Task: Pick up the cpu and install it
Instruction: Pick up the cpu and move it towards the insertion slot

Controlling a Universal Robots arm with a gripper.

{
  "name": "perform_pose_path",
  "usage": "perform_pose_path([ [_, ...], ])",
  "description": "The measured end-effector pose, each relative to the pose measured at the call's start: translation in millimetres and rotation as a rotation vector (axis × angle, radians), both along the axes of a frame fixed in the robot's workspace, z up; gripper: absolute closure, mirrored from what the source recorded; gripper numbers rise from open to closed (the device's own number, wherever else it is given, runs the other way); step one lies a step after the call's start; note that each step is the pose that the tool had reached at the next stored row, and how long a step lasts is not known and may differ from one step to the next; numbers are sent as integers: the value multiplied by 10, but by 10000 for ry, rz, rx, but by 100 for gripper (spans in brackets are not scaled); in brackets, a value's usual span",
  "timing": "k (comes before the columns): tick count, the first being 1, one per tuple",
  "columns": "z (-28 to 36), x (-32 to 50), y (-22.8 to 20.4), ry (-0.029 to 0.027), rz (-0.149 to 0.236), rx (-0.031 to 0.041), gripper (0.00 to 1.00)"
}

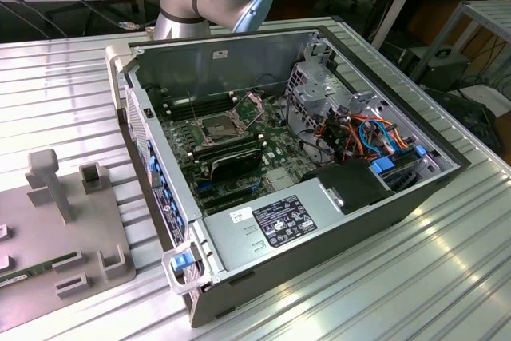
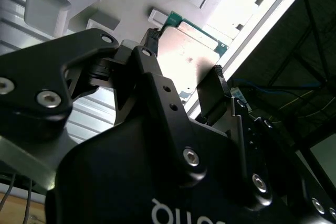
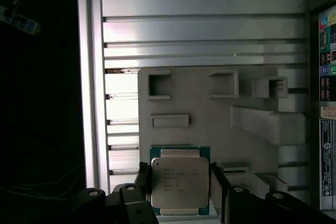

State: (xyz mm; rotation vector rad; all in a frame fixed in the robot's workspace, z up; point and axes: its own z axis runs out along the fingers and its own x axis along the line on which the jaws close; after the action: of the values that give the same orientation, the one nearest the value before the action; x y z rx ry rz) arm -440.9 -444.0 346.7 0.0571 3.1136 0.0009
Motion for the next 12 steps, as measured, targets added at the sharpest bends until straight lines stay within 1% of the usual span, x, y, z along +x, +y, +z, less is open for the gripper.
perform_pose_path([
  [12, 49, 0, 0, -2, 0, -1, 45],
])
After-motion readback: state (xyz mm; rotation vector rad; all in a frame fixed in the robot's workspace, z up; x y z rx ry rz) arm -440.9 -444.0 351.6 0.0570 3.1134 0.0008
